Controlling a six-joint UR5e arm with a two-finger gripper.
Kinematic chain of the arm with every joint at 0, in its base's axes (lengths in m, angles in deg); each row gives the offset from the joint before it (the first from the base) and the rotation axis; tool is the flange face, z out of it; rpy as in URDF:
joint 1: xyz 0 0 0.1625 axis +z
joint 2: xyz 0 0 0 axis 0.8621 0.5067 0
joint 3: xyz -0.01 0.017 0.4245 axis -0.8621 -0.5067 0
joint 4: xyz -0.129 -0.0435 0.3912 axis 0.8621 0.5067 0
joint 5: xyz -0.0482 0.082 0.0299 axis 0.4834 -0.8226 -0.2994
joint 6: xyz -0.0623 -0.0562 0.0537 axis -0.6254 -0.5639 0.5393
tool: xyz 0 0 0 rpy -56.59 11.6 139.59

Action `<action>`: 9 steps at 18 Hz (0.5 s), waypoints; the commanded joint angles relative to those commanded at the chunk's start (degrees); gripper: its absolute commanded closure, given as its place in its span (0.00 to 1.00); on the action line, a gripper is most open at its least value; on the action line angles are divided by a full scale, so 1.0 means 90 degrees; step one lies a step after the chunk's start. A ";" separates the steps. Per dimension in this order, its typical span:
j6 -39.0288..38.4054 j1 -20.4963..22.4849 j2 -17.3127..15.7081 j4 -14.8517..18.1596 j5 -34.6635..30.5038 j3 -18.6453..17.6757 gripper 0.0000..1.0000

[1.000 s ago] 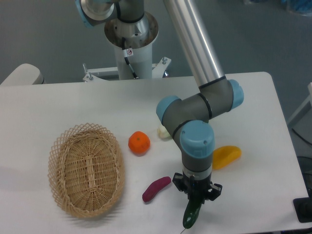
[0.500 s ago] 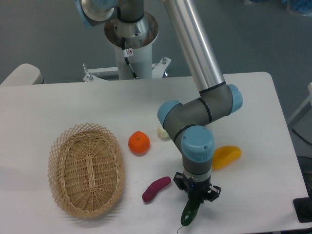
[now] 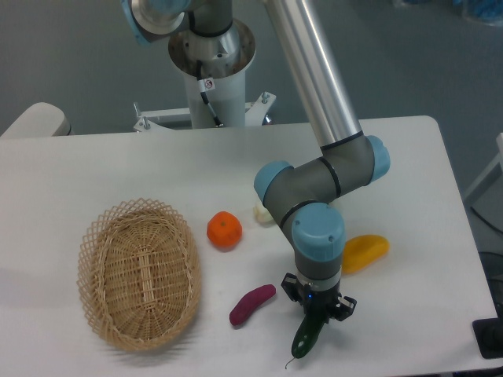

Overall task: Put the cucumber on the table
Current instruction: 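Lower the held cucumber onto the table beside the sweet potato, then open the gripper, release the cucumber and raise the gripper away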

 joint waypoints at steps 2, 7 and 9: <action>0.0010 0.0000 0.0000 0.0000 0.0000 0.0010 0.58; -0.0029 -0.0010 0.0000 0.0010 -0.0010 0.0068 0.16; -0.0049 -0.0020 -0.0039 0.0020 -0.0010 0.0107 0.00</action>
